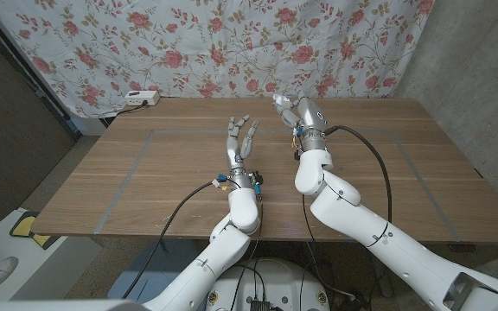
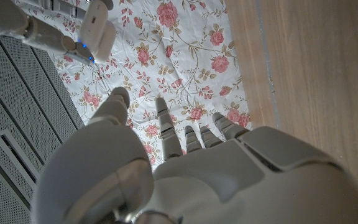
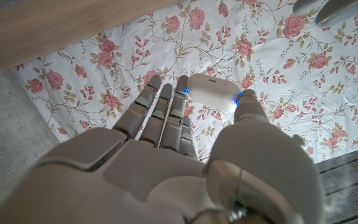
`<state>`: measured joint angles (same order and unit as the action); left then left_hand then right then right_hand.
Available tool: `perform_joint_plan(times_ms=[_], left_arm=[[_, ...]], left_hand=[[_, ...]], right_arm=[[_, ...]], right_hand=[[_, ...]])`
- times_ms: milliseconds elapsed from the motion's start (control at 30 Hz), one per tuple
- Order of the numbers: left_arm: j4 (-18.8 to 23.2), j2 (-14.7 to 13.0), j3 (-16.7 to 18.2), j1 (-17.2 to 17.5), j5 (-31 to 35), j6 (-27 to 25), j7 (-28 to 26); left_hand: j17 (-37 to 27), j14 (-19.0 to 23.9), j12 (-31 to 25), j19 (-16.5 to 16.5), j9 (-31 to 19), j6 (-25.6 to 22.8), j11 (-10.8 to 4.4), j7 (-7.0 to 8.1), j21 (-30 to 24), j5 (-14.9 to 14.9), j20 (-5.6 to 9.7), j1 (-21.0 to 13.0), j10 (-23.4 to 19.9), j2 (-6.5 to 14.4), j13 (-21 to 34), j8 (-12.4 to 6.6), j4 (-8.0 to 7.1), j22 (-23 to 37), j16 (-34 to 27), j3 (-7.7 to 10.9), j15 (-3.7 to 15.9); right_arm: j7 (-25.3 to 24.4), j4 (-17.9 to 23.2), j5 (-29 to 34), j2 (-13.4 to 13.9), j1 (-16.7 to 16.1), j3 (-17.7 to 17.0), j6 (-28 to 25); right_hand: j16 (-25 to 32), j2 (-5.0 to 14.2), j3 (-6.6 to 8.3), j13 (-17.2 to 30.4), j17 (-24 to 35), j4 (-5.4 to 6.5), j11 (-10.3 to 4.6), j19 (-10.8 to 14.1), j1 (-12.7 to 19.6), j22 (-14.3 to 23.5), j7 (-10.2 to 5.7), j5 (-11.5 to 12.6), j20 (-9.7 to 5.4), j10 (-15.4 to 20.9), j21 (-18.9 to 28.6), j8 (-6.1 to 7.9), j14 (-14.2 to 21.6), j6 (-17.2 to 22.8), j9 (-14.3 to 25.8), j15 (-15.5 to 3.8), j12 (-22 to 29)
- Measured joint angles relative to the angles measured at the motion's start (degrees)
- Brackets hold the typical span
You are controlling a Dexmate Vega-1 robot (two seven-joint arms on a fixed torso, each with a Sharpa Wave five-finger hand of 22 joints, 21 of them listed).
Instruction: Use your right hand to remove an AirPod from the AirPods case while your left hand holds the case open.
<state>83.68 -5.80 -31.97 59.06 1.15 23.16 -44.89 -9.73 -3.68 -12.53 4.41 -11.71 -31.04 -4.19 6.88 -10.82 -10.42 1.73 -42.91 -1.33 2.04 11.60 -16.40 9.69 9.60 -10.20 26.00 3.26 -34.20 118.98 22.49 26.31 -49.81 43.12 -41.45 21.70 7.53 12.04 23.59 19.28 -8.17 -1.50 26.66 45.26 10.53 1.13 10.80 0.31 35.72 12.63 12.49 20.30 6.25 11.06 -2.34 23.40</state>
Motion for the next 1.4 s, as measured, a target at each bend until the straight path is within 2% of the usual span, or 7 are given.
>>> perform_joint_plan(times_ms=[233, 367, 467, 733, 967, 1167, 1400], left_arm=[[0.2, 0.2, -0.9, -0.1, 0.6, -0.6, -0.7], [0.3, 0.4, -1.4, -0.3, 1.3, -1.2, -1.3], [0.3, 0.4, -1.4, -0.3, 1.5, -1.2, -1.8], [-0.6, 1.3, -2.6, -1.1, 1.6, -1.1, -1.9], [-1.1, 1.7, -3.1, -1.3, 1.3, -0.9, -1.8], [-1.7, 2.2, -3.6, -1.5, 1.2, -0.3, -2.0], [-2.3, 2.9, -4.1, -1.6, 1.8, 0.3, -2.9]], left_hand=[[0.0, 0.0, 0.0, 0.3, 0.0, -0.3, -0.22, 0.31, 0.0, -0.4, -0.3, -1.2, -0.2, 0.1, 0.0, 0.0, 0.02, 0.0, 0.0, -0.02, 0.0], [0.0, 0.0, 0.0, 0.6, 0.0, 0.1, -0.53, 1.89, 0.0, -1.1, -0.61, -2.7, 0.1, 0.8, 0.0, 0.52, 0.02, 0.0, 0.0, -0.02, 0.0], [0.0, 0.0, 0.0, 0.6, 0.3, 0.8, -0.74, 2.62, 0.0, -1.1, -0.61, -3.2, 0.3, 0.3, 0.0, 0.99, 0.02, 0.0, 0.0, -0.02, 0.01], [0.0, 0.0, 0.2, 0.6, 0.3, 1.5, -0.99, 3.69, 0.0, -1.5, -0.61, -3.8, 1.1, -0.3, 0.0, 1.83, -0.14, 0.1, 0.0, -1.14, 0.01], [0.0, 0.0, 0.5, 0.4, 0.3, 1.9, -0.92, 3.31, 0.0, -1.9, -0.39, -4.0, 1.6, -0.5, 0.0, 2.21, -0.59, 0.2, 0.0, -1.92, 0.01], [0.0, 0.0, 0.0, 0.4, 0.1, -7.4, -1.24, 1.8, 0.0, -2.6, -0.39, -4.2, 0.6, -0.8, 0.0, -0.46, -1.32, 0.2, 0.0, -3.58, 0.01], [0.0, 0.3, -0.2, 0.4, 0.1, -10.5, -1.54, 1.51, 0.0, -2.6, -0.39, -5.0, -0.3, -1.1, 0.0, -1.01, -1.07, 0.1, 0.0, -4.31, -0.3]], right_arm=[[-0.1, 0.0, 0.8, -0.3, -0.2, 0.4, 0.0], [-0.1, -0.1, 1.0, -0.7, -0.5, 0.5, -0.2], [-0.1, 0.1, 1.0, -0.9, -0.8, 0.4, -0.2], [0.9, 0.9, -0.8, -1.3, -1.5, -0.3, -0.2], [1.6, 2.0, -2.7, -1.3, -2.5, -1.3, 0.4], [1.8, 2.6, -4.5, -1.1, -3.2, -1.9, 1.2], [1.7, 3.3, -5.6, -0.7, -3.8, -2.4, 1.7]], right_hand=[[0.0, 0.0, -0.05, 0.0, 0.0, 0.04, 0.0, 0.0, 0.0, 0.0, 0.0, 0.0, 0.0, 0.0, 0.0, 0.0, 0.0, 0.0, 0.0, 0.0, 0.0], [0.0, -0.08, -0.05, 0.0, 0.0, 0.05, 0.01, 0.0, 0.1, 0.0, 0.0, 0.0, 0.0, 0.0, 0.0, 0.0, 0.0, 0.0, 0.0, 0.0, 0.0], [0.0, -0.08, -0.05, 0.1, 0.0, 0.05, 0.01, -0.3, 0.1, 0.0, 0.0, 0.0, 0.31, 0.0, 0.0, 0.0, 0.0, 0.0, 0.0, 0.0, -0.1], [0.0, -0.22, -0.05, 0.2, 0.3, 0.05, 0.01, -0.6, -0.1, 0.0, 0.0, 0.0, 0.63, 0.0, 0.0, 0.0, 0.0, 0.0, 0.0, 0.0, 0.2], [0.0, -0.21, -0.28, 0.2, 0.3, 0.28, 0.12, -0.7, -0.1, 0.0, 0.32, 0.0, 0.73, 0.3, 0.0, 0.0, 0.0, 0.3, 0.0, 0.0, 0.2], [0.0, -0.2, -0.28, 0.2, 0.3, 0.28, 0.02, -0.6, 0.0, 0.0, 0.32, 0.0, 0.6, 0.4, 0.0, 0.0, 0.0, 0.3, 0.0, 0.0, 0.2], [0.0, -0.12, -0.28, 0.2, 0.3, 0.28, 0.02, -0.6, 0.2, 0.0, 0.31, -0.1, 0.6, 0.4, 0.0, -0.15, 0.0, 0.3, 0.0, 0.0, 0.2]])
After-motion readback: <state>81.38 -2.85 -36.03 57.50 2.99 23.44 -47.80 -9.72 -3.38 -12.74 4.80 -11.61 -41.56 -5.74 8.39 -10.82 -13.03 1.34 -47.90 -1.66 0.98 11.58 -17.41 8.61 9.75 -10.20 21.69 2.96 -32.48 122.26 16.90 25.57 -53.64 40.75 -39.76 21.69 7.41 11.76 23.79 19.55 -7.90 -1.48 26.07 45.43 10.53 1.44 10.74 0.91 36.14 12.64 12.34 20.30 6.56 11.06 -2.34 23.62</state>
